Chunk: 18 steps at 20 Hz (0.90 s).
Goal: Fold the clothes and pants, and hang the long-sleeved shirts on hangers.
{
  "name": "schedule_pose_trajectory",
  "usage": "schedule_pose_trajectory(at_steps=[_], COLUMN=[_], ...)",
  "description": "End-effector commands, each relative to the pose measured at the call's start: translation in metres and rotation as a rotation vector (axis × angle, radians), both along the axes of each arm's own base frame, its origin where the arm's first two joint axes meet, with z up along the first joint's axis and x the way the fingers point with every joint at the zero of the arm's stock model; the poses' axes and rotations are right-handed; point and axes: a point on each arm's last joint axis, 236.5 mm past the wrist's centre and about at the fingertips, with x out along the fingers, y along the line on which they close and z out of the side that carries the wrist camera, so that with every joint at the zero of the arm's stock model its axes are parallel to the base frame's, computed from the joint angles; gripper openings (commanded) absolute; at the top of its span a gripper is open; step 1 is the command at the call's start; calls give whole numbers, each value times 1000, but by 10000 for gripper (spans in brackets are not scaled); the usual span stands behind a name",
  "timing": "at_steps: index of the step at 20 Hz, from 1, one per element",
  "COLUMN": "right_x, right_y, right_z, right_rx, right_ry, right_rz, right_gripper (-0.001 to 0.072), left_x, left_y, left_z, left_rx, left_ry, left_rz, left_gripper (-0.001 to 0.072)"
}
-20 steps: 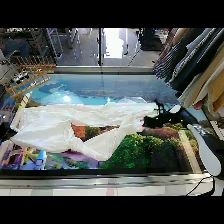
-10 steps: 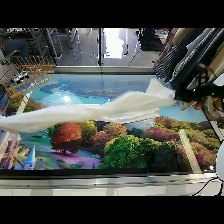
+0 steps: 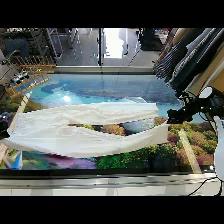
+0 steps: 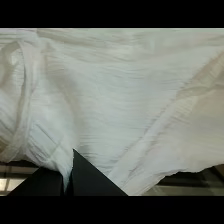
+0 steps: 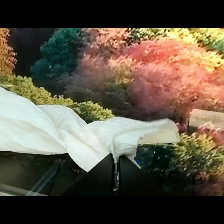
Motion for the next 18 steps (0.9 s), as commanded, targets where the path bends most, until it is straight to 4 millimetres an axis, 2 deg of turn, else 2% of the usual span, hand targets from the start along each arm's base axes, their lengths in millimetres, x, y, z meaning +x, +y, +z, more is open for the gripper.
schedule_pose_trajectory(at_steps=[1,2,3,4,5,6,7,9,10,12,13,15,18], right_x=[22,34,48,65,71,65,50,-3,-27,-50,-56,-72,-79], right_y=[-3,-10,-16,-21,-24,-29,-34,-33,-26,-16,-14,-13,7], right_z=[2,4,6,8,5,-8,-25,-64,-76,-84,-85,-92,-96], right_rx=[-11,-37,-55,-69,-73,-82,-73,14,79,188,215,235,336], right_ry=[-93,-141,-197,-257,-270,-231,-165,20,83,96,82,88,43], right_rz=[-24,-44,-69,-100,-130,-151,-176,-208,-216,-265,-288,-341,-396], right_gripper=[20,20,88,505,606,462,455,474,474,474,473,467,466], left_x=[-2,-3,-2,-2,-2,-1,-1,-1,0,0,-3,-14,-57], left_y=[2,3,3,3,3,2,1,4,8,13,16,30,45], left_z=[-2,-1,-1,-1,-1,-1,-1,-1,-1,-1,-1,-4,-22], left_rx=[12,14,17,17,17,13,9,17,23,22,23,24,10], left_ry=[-8,-16,-24,-27,-28,-27,-24,-16,-16,-3,4,5,14], left_rz=[-56,-84,-111,-126,-125,-116,-96,-46,-1,98,135,217,358], left_gripper=[9,9,10,9,10,10,10,11,69,503,535,536,535])
